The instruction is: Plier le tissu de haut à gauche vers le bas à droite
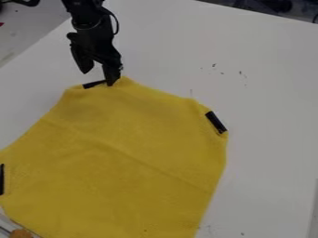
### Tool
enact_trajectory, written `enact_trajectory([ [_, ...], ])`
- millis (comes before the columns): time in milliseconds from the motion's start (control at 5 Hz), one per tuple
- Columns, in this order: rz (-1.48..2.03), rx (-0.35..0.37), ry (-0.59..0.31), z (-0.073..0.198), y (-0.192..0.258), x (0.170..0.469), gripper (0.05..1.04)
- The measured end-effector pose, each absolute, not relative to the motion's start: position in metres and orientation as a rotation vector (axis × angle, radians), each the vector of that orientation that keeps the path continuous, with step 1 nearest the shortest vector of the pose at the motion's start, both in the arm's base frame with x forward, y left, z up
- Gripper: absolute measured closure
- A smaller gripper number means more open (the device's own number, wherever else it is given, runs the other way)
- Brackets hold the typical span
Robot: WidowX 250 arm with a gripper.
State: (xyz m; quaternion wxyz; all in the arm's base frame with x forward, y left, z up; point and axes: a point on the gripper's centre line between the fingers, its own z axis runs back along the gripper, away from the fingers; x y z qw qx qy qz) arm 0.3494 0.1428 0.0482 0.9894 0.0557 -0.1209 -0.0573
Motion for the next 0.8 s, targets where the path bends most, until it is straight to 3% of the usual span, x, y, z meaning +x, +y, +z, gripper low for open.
enact_trajectory([
  [800, -0.175, 0.123, -0.185, 0.023, 0.163, 0.367, 0.083],
])
